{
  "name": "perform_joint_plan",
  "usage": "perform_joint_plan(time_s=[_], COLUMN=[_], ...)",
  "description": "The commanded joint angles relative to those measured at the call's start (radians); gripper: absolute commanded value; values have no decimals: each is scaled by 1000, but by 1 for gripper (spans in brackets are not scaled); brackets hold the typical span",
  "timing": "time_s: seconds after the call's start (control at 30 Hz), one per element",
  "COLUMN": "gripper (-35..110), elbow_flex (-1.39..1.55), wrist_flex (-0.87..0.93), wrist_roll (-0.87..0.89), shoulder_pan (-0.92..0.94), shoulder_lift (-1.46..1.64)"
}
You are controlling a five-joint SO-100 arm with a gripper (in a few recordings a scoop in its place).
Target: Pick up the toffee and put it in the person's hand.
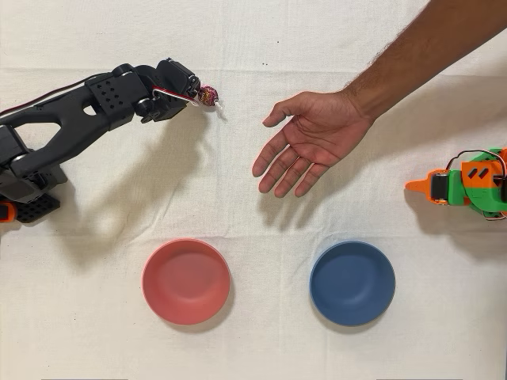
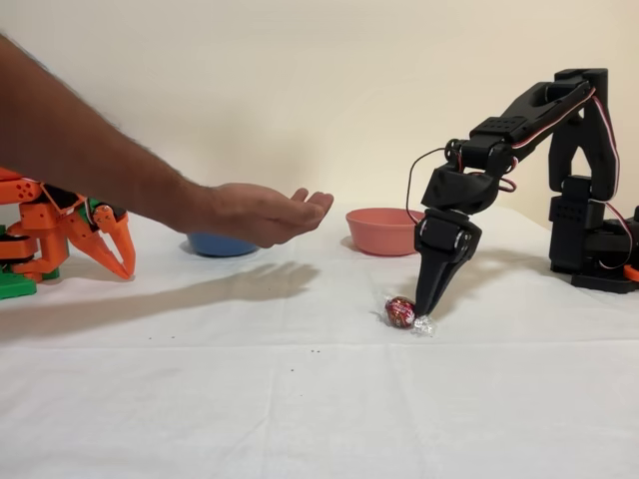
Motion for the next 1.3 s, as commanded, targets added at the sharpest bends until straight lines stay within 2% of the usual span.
perform_joint_plan(time_s=[0.0,0.63,1.27], gripper=[0,0,23], elbow_flex=[-61,-28,-117], wrist_flex=[15,61,149], wrist_roll=[-6,-15,-23], shoulder_pan=[-2,40,54], shoulder_lift=[84,187,75])
